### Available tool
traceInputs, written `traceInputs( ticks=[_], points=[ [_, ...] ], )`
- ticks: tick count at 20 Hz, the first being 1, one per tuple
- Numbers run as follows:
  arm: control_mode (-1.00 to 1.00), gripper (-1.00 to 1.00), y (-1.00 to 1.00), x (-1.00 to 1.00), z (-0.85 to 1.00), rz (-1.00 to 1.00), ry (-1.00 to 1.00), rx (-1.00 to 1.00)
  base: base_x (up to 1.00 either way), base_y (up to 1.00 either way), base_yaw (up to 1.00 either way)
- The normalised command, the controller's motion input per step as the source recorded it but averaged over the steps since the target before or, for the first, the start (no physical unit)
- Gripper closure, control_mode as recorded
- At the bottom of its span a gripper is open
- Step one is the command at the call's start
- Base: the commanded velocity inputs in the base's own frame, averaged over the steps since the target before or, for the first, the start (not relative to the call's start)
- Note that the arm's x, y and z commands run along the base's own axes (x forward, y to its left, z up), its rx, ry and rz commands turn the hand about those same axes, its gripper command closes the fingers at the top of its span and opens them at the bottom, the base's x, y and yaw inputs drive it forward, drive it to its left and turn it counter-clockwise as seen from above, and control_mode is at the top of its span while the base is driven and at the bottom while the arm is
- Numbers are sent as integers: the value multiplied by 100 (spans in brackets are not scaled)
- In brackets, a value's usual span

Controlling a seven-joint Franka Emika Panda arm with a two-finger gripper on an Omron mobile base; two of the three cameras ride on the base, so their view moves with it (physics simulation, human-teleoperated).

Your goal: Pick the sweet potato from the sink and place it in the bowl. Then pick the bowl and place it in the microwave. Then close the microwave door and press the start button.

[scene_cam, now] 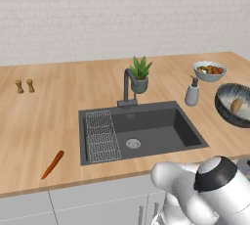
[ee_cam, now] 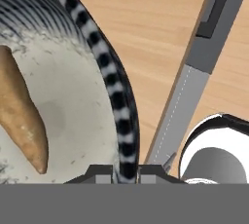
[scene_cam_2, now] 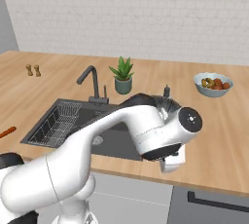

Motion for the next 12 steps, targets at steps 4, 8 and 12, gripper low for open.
traceInputs(
  ticks=[4,8,12],
  points=[
    [-100,100,76,0,24,0,0,-9,0,0,0],
    [-100,100,46,0,12,0,0,-3,0,0,0],
    [-100,100,37,0,-1,0,5,-5,0,0,0]
  ],
)
